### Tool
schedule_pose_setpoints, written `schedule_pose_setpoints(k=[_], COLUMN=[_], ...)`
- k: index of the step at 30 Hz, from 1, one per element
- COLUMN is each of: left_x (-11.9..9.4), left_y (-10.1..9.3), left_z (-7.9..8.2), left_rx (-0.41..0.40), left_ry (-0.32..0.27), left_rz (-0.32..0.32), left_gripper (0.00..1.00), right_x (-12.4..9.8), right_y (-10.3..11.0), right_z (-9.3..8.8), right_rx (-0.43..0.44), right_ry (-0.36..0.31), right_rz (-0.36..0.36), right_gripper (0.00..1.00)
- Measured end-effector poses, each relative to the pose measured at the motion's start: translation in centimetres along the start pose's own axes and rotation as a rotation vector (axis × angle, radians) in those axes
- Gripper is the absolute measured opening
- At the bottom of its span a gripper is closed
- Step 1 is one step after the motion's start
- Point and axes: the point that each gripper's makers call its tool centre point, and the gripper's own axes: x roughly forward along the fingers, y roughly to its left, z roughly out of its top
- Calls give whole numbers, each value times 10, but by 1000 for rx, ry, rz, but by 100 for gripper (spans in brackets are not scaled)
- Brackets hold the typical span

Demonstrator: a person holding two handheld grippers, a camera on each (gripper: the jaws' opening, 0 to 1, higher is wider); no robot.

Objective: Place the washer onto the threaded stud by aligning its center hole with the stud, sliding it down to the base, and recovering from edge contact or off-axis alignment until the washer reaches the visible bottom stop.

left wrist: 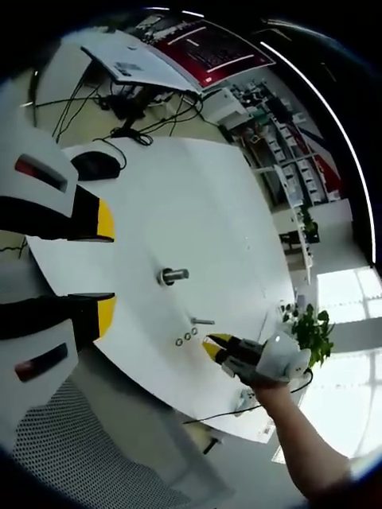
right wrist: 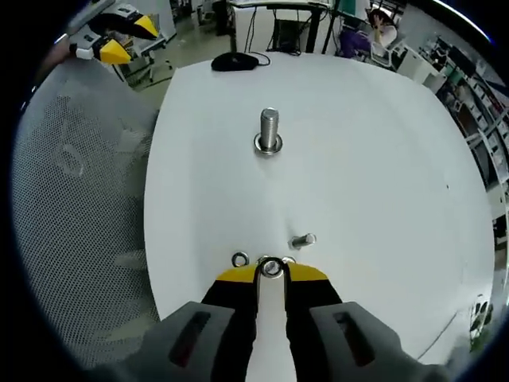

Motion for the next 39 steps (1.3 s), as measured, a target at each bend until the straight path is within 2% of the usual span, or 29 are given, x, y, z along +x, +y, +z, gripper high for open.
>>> schedule_pose_setpoints(k=[12,22,39], left_x=[-1,-1,1], left_y=[2,3,2], left_z=[1,0,-4], left_rx=[-4,-3,16], left_ry=[-3,5,25], left_rz=[8,17,16], left_gripper=[22,22,22], right_x=[-5,3,22], right_y=[-21,-27,-29], right_z=[22,22,18], right_rx=[-38,-26,-34], right_ry=[-42,-30,4], right_rz=[-58,-66,-35], right_gripper=[14,14,14])
